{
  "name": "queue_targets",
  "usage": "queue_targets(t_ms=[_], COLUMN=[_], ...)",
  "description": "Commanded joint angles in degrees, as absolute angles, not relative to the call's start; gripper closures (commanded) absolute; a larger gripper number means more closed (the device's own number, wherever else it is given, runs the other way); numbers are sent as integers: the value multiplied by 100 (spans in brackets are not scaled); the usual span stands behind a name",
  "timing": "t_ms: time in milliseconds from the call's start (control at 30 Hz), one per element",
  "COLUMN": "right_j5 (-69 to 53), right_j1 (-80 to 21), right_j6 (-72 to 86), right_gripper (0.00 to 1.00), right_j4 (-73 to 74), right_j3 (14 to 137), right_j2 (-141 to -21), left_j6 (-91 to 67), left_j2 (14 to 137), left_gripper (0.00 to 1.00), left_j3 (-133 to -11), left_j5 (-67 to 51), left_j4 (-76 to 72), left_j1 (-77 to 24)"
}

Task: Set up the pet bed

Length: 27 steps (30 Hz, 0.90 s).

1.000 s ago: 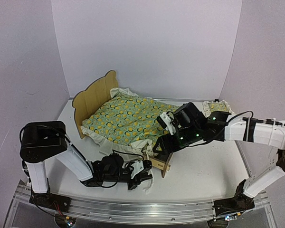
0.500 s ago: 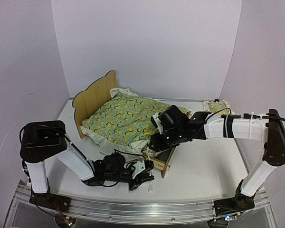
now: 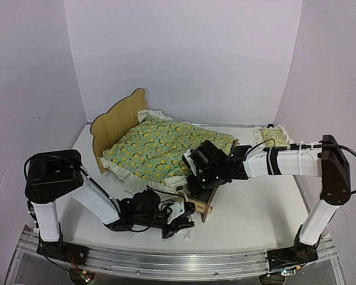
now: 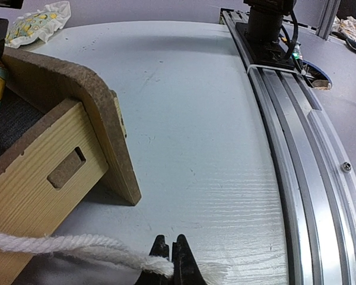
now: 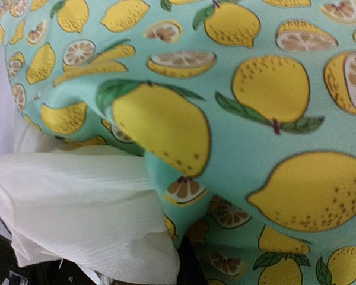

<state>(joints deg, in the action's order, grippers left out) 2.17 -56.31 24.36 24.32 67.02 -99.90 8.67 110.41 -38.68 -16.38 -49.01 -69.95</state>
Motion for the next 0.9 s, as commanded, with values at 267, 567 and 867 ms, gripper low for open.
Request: queue_targets(t_ms=[267,567,867], right_j5=[-76,286,734], right_j1=[-5678,-5671,-5567], right_j6=[1145,1129,2458], right_gripper=[100,100,42], right_j4=[5107,4617,4194], right_j3=[7044,6937,6952], right_j2=[-8926,-9098,-8916], left_j6=[1278,1428,1718], left_j2=[11238,10978,11118], left_gripper=[100,100,100], left_j3=[-4537,-4636,-5113], left_j5=[-2022,-1925,-1812], left_j4=[-4119,-2858,-2160], left_j1=[-7023,-7025,-7022])
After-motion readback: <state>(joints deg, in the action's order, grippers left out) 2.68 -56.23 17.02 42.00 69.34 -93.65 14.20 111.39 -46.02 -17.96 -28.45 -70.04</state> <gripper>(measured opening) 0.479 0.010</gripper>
